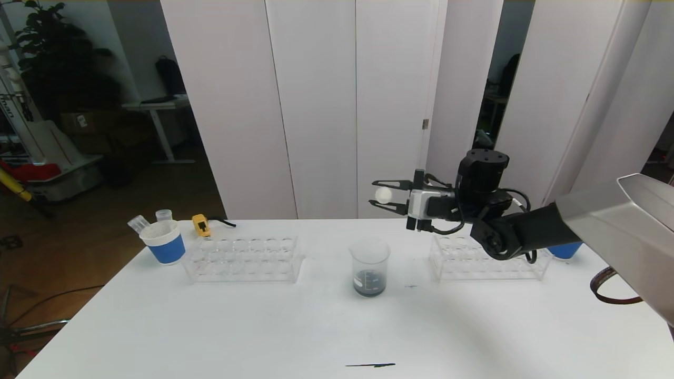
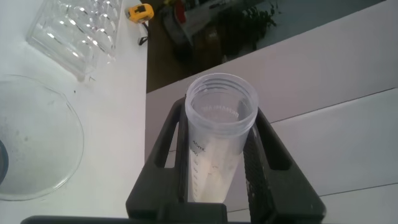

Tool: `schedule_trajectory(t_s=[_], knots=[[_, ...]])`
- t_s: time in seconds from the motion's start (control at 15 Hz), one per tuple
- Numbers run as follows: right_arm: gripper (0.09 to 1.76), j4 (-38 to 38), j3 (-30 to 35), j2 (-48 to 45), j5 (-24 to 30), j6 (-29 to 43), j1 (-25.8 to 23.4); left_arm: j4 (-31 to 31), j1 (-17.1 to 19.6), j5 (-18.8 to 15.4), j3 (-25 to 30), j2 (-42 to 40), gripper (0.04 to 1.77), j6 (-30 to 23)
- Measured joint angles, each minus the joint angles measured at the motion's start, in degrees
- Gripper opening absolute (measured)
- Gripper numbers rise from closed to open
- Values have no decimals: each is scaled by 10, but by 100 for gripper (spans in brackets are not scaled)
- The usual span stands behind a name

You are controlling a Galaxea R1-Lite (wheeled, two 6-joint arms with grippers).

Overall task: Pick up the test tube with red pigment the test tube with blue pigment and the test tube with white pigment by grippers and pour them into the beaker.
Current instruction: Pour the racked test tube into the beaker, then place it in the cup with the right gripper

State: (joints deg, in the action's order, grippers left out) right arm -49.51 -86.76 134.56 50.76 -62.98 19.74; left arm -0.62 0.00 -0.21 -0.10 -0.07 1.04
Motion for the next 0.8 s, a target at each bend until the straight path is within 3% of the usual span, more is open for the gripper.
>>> schedule_trajectory(t_s=[0.8], knots=[[58,0,0,10,-2,-142,1,0,0,0,0,0,175,0]])
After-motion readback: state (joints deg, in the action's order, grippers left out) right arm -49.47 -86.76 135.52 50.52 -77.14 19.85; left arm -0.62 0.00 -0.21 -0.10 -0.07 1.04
